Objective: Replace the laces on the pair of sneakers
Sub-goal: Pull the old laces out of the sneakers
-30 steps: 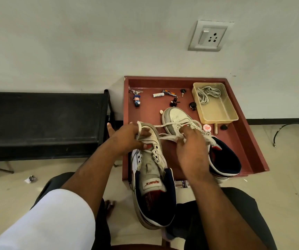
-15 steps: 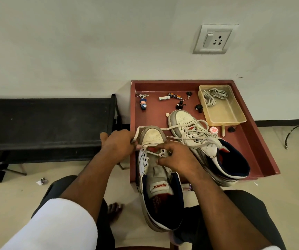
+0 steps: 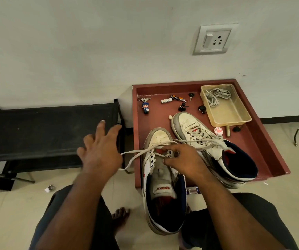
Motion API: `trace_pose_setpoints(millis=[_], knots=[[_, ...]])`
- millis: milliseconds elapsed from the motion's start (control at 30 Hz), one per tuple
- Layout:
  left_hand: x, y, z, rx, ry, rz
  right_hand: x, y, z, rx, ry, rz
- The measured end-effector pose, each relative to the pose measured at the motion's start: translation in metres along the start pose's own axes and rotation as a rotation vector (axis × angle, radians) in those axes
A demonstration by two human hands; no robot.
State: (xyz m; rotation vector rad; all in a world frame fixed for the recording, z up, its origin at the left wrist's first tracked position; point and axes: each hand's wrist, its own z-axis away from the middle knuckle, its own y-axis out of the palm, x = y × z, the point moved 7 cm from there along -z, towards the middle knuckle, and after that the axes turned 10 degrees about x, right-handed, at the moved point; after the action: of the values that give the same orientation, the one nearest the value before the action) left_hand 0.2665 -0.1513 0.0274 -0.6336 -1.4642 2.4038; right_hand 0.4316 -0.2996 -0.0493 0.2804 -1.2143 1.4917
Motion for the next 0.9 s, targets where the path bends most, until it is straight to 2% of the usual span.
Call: trace_pose_setpoints(millis=[67, 167, 300, 467, 633, 900], knots=[[-0.031, 0.007, 0.002, -0.015, 0.148, 0.018, -0.001, -0.001, 0.000, 0.006, -0.011, 0.001], [-0.063, 0.037, -0.002, 0.063, 0.336, 0.030, 0.000, -0.001, -0.001, 0.011, -0.018, 0.009], [-0.046, 0.070, -0.027, 0.129, 0.276, 0.014, -0.002, 0.000, -0.002, -0.014, -0.011, -0.002], [-0.053, 0.068, -0.031, 0.062, 0.342, 0.003, -0.003, -0.001, -0.003, 0.003, -0.021, -0.024], [-0.044, 0.069, -0.035, 0.109, 0.233, -0.039, -0.003, -0.001, -0.001, 0.003, -0.015, -0.035], [-0.042, 0.081, -0.041, 0.200, 0.231, -0.118, -0.002, -0.001, -0.003, -0.007, -0.033, -0.034]])
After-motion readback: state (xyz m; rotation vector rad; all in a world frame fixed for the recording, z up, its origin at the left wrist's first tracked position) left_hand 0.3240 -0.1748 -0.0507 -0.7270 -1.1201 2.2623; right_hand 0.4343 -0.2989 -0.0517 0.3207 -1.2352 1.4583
